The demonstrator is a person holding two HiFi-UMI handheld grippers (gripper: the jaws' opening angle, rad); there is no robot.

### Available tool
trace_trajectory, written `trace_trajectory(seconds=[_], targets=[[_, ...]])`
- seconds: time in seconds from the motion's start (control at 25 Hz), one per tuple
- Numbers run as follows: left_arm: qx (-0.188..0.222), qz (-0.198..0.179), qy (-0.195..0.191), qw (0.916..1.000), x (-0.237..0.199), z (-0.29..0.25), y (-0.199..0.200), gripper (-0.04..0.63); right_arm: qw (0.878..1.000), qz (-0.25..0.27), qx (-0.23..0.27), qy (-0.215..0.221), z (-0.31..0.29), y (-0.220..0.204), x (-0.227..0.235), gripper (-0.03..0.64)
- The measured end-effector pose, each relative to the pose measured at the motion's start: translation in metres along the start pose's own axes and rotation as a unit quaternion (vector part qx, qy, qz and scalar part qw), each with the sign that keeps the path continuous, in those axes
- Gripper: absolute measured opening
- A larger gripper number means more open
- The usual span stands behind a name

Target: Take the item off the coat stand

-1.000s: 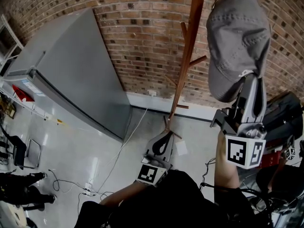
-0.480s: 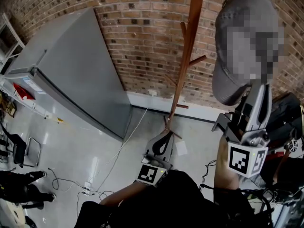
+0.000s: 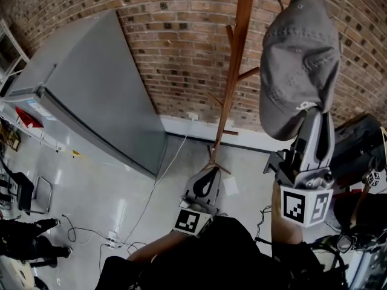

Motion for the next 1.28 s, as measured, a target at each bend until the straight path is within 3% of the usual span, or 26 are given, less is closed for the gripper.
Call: trace_trajectory(seconds=[0.36, 0.88, 1.28], targets=[[0.003, 0.000, -0.010, 0.9999, 0.008, 0.004, 0.007, 0.017, 0.999, -0.024, -0.031, 0.026, 0.023, -0.027, -0.019, 0.072], [0.010, -0.004, -0.008, 0.9999, 0.018, 0.007, 0.007, 0.017, 0.998, -0.037, -0.053, -0.006, 0.064, -0.041, -0.016, 0.072], [0.023, -0.006, -0.001, 0.9997, 0.022, 0.001, 0.010, 0.017, 0.996, -0.056, -0.072, -0.003, 0.084, -0.056, -0.012, 0.072]])
Point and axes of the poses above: the fingertips, and each gripper's own axes: z backward along the fingers, x to its right, y out of its top, the point moved 7 cm from there along z, backward along the fingers, and after that the axes turned 11 degrees about y, right-handed, at the moved point
